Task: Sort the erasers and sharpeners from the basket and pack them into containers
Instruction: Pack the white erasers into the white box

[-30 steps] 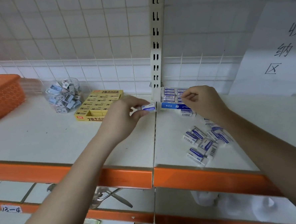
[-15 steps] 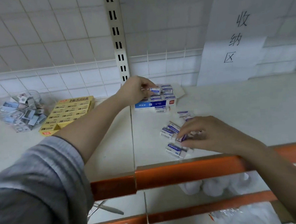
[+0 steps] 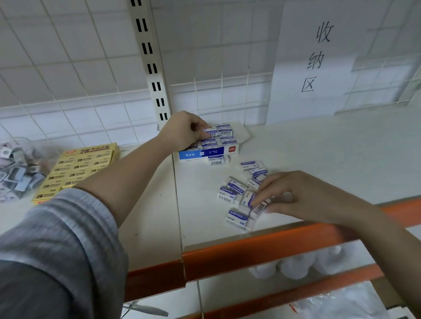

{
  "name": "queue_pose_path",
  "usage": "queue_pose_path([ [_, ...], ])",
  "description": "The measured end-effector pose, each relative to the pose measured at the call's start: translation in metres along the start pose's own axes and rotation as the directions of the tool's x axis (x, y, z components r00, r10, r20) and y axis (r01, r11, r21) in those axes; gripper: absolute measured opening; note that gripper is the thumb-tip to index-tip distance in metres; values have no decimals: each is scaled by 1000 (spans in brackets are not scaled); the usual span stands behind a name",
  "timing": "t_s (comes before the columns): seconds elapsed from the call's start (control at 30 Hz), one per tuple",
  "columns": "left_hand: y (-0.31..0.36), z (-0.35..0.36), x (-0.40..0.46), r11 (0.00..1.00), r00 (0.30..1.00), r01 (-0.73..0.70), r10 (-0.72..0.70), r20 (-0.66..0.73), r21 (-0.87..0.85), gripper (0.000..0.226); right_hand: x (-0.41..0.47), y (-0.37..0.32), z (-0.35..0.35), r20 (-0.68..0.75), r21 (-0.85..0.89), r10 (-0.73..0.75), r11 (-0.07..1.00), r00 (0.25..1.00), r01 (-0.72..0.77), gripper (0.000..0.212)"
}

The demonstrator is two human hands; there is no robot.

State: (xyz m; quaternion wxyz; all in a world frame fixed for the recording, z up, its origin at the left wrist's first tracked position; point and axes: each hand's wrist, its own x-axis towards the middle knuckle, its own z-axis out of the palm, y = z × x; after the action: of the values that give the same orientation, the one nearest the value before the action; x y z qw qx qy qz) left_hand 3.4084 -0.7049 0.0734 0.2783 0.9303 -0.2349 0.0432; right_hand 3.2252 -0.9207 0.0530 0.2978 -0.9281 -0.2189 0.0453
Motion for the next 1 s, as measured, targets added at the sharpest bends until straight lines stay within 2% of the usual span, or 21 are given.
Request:
queue_pose_path([
  [0.23, -4, 4, -5, 998, 999, -33, 34, -35, 47, 30, 0, -1, -6, -11, 44, 34, 998, 999, -34, 31],
  [0.4, -9, 3, -8, 999, 998, -29, 32, -62, 46, 23, 0, -2, -15, -98, 49, 64, 997, 993, -59, 29],
  [0.5, -9, 3, -10, 999, 997, -20, 22, -70, 41, 20, 1, 0, -18, -163, 66, 62, 997, 985, -51, 35],
  [0.83, -4, 0, -20, 998, 995, -23, 27, -92, 51, 24, 9, -2, -15, -327, 297, 97, 955, 940, 5, 50],
  [1.0, 7, -8, -42, 998, 985, -65, 63, -159, -11, 17, 17, -9, -17, -426, 421, 140, 905, 894, 59, 42],
])
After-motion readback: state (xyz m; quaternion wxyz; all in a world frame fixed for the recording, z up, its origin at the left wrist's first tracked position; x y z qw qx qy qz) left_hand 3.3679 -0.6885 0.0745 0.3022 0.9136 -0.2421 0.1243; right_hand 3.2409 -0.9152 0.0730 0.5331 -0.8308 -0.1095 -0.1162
